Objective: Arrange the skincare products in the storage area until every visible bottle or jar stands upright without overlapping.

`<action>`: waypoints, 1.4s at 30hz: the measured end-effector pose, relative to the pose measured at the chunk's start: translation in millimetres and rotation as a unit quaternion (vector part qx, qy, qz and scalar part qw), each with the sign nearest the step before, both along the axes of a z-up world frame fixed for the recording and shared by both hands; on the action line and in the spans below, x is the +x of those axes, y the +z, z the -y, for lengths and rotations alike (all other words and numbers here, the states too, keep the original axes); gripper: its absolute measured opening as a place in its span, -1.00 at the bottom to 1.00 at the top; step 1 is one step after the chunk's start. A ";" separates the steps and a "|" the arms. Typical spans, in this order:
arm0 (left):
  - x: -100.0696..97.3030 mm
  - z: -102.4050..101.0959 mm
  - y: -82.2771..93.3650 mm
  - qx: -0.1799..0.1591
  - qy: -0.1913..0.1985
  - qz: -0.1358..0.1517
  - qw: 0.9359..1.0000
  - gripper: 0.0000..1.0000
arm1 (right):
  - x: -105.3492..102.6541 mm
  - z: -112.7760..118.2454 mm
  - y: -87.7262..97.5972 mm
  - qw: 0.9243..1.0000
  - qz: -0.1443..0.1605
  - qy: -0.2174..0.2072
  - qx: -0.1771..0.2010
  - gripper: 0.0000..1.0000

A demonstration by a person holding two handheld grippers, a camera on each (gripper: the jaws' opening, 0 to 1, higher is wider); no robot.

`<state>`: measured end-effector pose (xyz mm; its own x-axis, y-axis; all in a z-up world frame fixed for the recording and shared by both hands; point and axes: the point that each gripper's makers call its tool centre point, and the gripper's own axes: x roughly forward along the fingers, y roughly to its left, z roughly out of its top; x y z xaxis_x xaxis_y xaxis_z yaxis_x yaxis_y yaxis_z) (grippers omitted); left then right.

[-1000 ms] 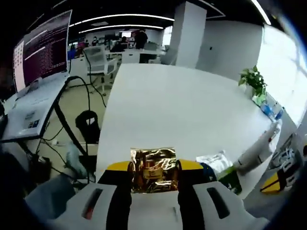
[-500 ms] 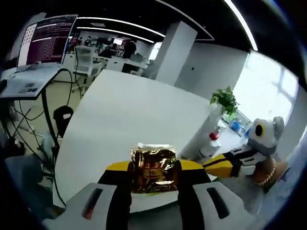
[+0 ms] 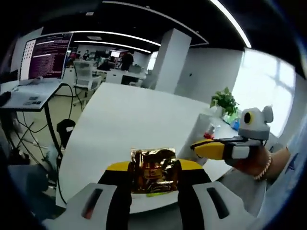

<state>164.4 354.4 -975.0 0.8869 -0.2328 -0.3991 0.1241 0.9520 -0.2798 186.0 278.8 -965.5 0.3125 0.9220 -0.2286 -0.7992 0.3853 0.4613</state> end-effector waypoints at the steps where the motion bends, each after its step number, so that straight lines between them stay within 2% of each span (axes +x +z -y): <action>1: -0.1 -1.4 -1.8 0.011 0.003 -0.001 1.000 -0.36 | -0.7 -0.7 -2.0 1.000 -0.006 0.004 -0.001 -0.86; 3: 0.0 -0.6 -3.5 0.021 0.002 -0.001 1.000 -0.36 | -0.1 -1.9 -4.4 1.000 -0.013 0.008 -0.003 -0.85; 6: 0.3 3.2 -5.2 0.021 -0.012 -0.001 1.000 -0.36 | 4.7 -2.0 1.0 1.000 -0.023 -0.007 0.019 -0.84; 7: 0.6 2.4 -6.9 0.029 -0.010 0.000 1.000 -0.36 | 6.9 -2.5 2.0 0.998 -0.040 -0.018 0.033 -0.83; 10: 2.8 -2.1 -3.4 0.053 0.003 0.023 0.998 -0.36 | 7.1 -5.0 -3.0 0.998 -0.060 -0.011 0.033 -0.78; 15: 0.5 1.2 0.3 0.073 0.000 0.042 0.996 -0.36 | 12.3 -9.8 7.6 0.998 -0.051 -0.004 0.043 -0.78; 16: 1.0 1.1 -0.1 0.076 0.000 0.042 0.996 -0.36 | 13.0 -11.8 10.5 0.998 -0.045 0.002 0.046 -0.78; 18: 1.7 0.4 0.0 0.083 0.005 0.045 0.996 -0.36 | 11.3 -16.5 16.2 0.999 -0.011 0.020 0.043 -0.77; 19: 2.0 0.9 0.8 0.087 0.005 0.049 0.995 -0.36 | 9.7 -17.0 16.1 0.999 -0.008 0.021 0.042 -0.77; 25: 1.9 1.5 1.9 0.097 0.006 0.054 0.994 -0.36 | -10.9 -14.1 10.0 0.998 -0.030 0.038 0.048 -0.75; 28: 2.8 1.8 3.0 0.104 0.010 0.060 0.993 -0.36 | -10.1 -15.7 13.0 0.997 -0.022 0.043 0.053 -0.74; 32: 1.6 3.4 5.1 0.115 0.012 0.068 0.991 -0.37 | -17.6 -19.5 5.3 0.994 -0.072 0.056 0.058 -0.73; 36: 0.7 8.4 4.6 0.134 0.006 0.072 0.988 -0.37 | -15.0 -21.6 4.4 0.993 -0.077 0.056 0.065 -0.67; 40: -3.8 19.0 11.3 0.135 -0.012 0.095 0.986 -0.37 | -18.8 -29.5 -6.9 0.991 -0.112 0.059 0.054 -0.70; 42: -5.5 21.2 13.0 0.140 -0.018 0.099 0.985 -0.37 | -16.7 -33.0 -5.6 0.990 -0.116 0.053 0.060 -0.73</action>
